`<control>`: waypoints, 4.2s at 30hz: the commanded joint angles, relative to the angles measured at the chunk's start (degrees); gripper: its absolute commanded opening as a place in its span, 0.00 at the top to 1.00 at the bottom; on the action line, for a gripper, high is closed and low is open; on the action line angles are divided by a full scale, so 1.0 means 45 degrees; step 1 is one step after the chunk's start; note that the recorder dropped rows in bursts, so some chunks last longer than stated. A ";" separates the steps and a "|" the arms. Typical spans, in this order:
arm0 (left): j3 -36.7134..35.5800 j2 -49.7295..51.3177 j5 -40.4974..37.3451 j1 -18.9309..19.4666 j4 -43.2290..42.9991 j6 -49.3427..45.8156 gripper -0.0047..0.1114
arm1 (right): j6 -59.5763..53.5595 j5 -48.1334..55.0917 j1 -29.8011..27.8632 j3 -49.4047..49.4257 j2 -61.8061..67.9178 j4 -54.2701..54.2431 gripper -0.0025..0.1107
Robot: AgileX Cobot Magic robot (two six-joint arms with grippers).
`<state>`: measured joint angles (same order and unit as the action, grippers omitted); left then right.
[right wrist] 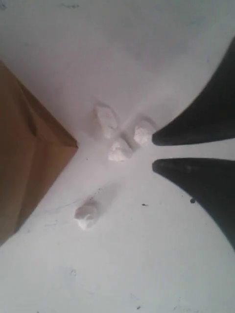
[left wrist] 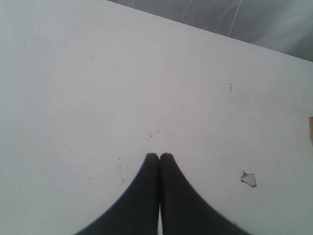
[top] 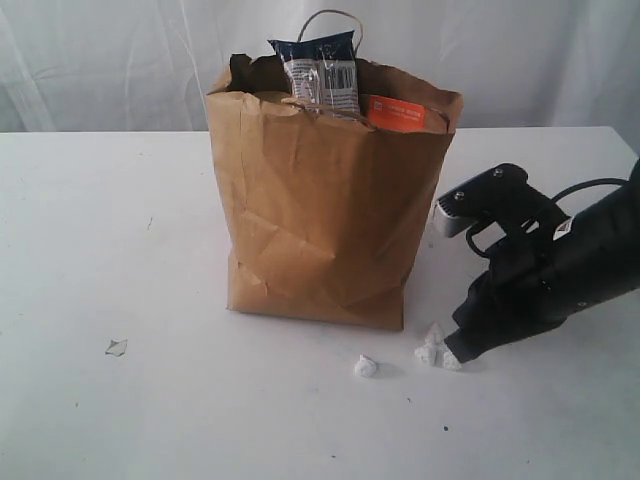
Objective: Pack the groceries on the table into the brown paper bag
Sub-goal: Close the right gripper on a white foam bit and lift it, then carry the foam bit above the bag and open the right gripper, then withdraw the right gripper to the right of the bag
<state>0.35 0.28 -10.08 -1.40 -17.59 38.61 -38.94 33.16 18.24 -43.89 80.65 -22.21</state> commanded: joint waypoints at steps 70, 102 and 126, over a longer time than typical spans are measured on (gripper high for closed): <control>-0.0078 -0.0062 -0.0007 0.0039 -0.0045 -0.0006 0.96 | -0.7858 0.0573 0.0003 -0.3797 -0.1786 -1.7275 0.98; -0.0078 -0.0062 -0.0007 0.0039 -0.0045 -0.0006 0.96 | -0.7306 -0.0084 0.0003 -0.7106 0.3352 -1.4918 0.64; -0.0078 -0.0062 -0.0007 0.0039 -0.0045 -0.0006 0.96 | 0.8234 0.0936 -0.0880 -0.6934 0.0127 0.9132 0.98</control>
<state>0.35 0.28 -10.08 -1.40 -17.59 38.61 -17.97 34.15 16.77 -75.53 80.72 11.28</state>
